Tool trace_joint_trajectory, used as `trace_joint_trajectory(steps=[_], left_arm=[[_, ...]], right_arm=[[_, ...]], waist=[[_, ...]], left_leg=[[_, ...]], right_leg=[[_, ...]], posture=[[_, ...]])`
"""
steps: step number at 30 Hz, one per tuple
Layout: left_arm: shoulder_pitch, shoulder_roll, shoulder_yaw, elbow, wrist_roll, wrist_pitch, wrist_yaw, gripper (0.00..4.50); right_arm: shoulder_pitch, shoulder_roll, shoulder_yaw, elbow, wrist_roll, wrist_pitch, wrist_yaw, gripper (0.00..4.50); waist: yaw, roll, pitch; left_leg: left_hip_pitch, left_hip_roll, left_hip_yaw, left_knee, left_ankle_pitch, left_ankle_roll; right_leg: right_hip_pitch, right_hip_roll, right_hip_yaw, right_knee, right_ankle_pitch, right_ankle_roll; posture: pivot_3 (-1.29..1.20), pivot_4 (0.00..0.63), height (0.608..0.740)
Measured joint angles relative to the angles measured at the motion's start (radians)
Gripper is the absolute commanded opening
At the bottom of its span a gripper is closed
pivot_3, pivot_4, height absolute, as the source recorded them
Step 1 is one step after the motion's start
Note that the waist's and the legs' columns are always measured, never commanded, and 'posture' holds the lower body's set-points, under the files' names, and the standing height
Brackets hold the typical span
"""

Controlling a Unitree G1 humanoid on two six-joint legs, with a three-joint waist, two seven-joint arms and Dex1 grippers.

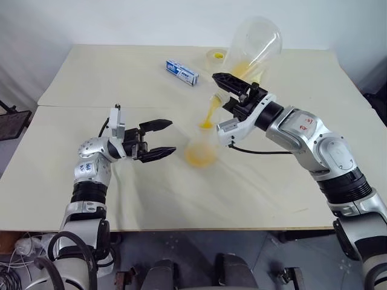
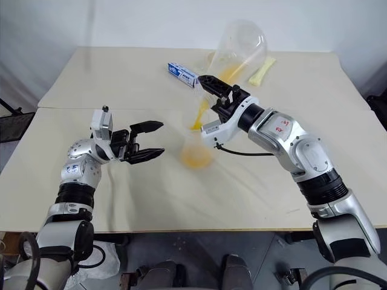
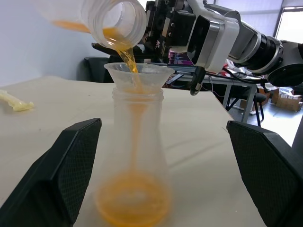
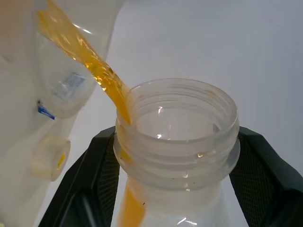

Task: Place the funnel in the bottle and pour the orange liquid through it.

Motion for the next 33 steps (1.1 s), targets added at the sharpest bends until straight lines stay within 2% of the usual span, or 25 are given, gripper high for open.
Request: trace_joint_trajectory(steps=[33], left_arm=[[0.034,0.035,0.018,-0.046,-0.011,0.047,0.032,4.5]], right_arm=[[-0.017,-0.021,0.001,0.05,-0.088,-0.099,-0.09,2.81]], waist=[[-0.001,0.0,0.0]], left_leg=[[0.0,0.001,0.0,0.0,0.0,0.0]], right_leg=[[0.0,0.0,0.001,0.0,0.0,0.0]], posture=[[0.0,0.15,0.74]])
